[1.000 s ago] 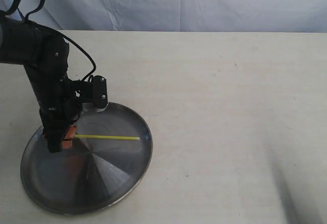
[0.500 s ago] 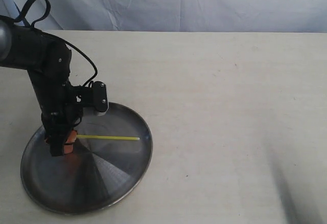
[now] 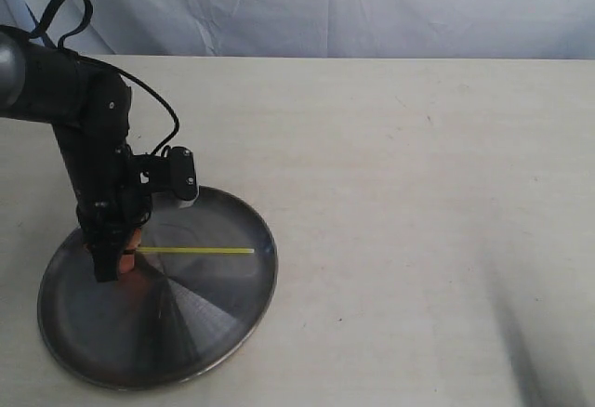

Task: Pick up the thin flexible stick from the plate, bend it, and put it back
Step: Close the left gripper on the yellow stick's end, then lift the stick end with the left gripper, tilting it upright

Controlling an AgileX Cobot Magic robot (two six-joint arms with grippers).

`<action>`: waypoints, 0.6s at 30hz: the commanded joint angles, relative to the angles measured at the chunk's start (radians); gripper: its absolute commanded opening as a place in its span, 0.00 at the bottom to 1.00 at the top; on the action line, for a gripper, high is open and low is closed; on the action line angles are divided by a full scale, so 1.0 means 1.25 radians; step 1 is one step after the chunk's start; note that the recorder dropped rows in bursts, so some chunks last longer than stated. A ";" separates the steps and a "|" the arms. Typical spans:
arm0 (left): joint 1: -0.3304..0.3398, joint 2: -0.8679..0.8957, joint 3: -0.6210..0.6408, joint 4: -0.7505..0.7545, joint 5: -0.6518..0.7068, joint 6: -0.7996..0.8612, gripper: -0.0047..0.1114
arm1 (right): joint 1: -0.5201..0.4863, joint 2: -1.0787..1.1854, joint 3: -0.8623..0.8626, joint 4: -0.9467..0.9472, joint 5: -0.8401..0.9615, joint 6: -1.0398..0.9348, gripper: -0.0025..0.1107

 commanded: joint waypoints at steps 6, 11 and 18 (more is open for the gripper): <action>0.000 0.036 0.014 -0.019 -0.019 -0.002 0.28 | -0.005 -0.006 0.002 -0.001 -0.006 -0.001 0.02; 0.000 0.036 0.014 -0.036 -0.019 -0.006 0.04 | -0.005 -0.006 0.002 -0.001 -0.006 -0.001 0.02; 0.000 0.034 0.014 -0.061 -0.009 -0.014 0.04 | -0.005 -0.006 0.002 0.003 -0.006 -0.001 0.02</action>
